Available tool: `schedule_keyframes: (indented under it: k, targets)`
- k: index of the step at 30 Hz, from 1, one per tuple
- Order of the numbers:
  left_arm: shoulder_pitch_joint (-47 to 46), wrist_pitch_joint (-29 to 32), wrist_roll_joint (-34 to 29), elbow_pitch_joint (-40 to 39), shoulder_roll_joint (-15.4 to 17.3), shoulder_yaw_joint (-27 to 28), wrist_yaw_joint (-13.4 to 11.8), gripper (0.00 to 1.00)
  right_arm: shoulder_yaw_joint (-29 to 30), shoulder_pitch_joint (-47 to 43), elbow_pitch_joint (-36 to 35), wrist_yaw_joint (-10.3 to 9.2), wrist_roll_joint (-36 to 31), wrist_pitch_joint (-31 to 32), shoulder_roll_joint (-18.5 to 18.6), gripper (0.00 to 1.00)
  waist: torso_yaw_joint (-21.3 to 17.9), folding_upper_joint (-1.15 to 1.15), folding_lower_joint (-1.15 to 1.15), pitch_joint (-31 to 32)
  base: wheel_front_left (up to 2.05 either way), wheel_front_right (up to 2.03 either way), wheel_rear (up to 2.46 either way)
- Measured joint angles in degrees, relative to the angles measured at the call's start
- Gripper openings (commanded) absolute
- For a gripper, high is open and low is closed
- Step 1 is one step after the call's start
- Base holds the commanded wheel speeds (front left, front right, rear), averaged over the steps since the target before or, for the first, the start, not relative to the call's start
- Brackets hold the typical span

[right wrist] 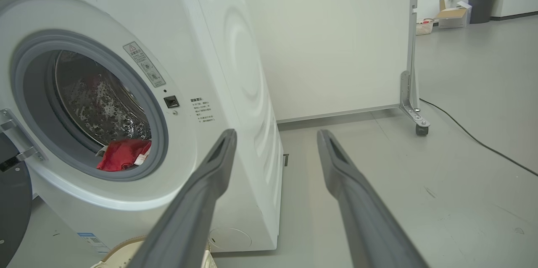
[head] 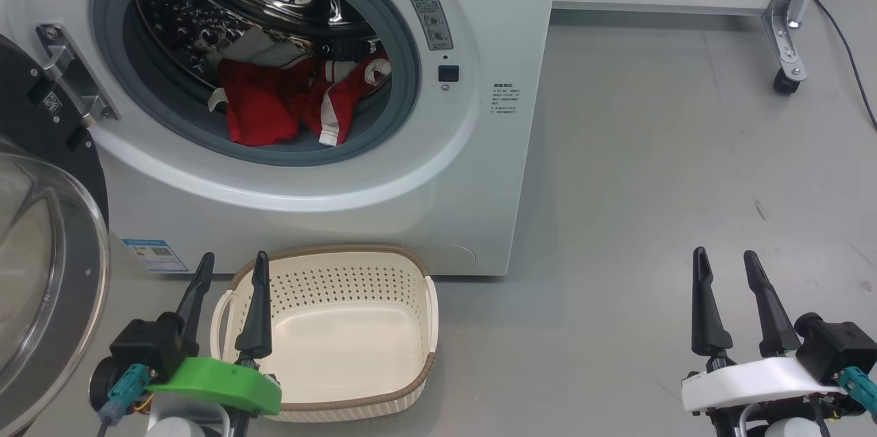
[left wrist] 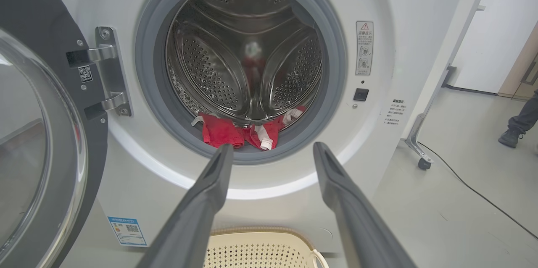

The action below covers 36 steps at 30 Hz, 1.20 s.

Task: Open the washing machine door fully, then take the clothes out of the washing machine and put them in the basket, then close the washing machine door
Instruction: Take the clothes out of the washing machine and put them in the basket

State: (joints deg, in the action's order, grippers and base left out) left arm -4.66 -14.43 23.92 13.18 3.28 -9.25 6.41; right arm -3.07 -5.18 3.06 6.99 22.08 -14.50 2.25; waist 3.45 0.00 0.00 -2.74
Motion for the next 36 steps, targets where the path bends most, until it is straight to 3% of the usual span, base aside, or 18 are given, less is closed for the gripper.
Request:
schedule_keyframes:
  k: [17,29,36]
  targets:
    - [0.0,0.0,-0.4,-0.6,0.0,0.3,0.0,1.0,-0.5,0.0,-0.8,0.0,0.0,0.0,0.0,1.0,-0.3,0.0,0.0,-1.5,0.0,0.0,0.0]
    - [-0.4,0.0,-1.1,-1.5,0.2,1.4,-0.1,1.0,-2.9,1.5,-2.8,0.0,0.1,0.0,0.0,1.0,-2.0,0.0,0.0,-6.7,0.0,0.0,0.0]
    - [-6.3,1.6,-1.4,-1.7,2.3,2.1,-0.6,1.0,-5.2,3.3,-3.6,0.0,0.0,0.0,0.0,1.0,-4.0,0.0,0.0,-11.1,0.0,0.0,0.0]
